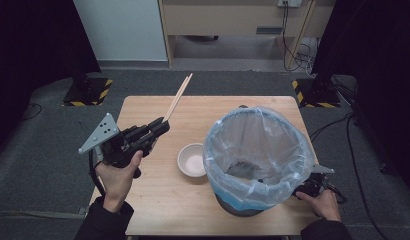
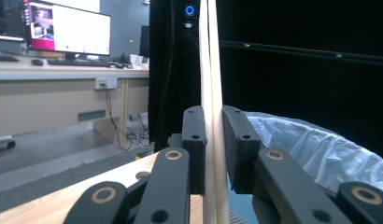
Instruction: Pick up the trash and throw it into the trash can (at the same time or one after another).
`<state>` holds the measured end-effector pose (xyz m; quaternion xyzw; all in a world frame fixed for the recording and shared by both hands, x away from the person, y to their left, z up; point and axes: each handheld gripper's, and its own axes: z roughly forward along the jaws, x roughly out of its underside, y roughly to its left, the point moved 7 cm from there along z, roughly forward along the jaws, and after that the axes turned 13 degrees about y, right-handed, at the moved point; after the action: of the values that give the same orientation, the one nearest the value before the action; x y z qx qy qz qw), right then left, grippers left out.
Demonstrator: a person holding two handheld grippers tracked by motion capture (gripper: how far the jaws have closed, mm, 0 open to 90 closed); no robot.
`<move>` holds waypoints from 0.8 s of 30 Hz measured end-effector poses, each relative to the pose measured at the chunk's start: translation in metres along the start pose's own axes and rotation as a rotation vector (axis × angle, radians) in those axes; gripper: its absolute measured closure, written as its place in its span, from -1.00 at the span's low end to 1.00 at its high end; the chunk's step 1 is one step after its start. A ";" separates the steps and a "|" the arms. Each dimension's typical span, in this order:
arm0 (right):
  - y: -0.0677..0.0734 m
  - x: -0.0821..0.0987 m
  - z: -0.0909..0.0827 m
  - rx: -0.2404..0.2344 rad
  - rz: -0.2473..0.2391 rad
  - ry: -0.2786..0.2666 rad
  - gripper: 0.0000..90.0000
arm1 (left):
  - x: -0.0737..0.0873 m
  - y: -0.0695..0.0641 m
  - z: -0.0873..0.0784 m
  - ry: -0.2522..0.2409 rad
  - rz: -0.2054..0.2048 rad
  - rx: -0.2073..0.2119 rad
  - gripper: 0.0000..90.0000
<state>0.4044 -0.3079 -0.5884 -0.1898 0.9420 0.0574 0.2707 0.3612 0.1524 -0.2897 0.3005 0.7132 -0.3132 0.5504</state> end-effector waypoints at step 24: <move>0.000 0.000 0.000 0.000 0.000 0.000 -0.98 | -0.042 -0.037 0.037 -0.046 0.060 0.090 0.77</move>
<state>0.4044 -0.3079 -0.5884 -0.1899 0.9420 0.0573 0.2706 0.3636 0.0966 -0.2520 0.3388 0.6763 -0.3352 0.5616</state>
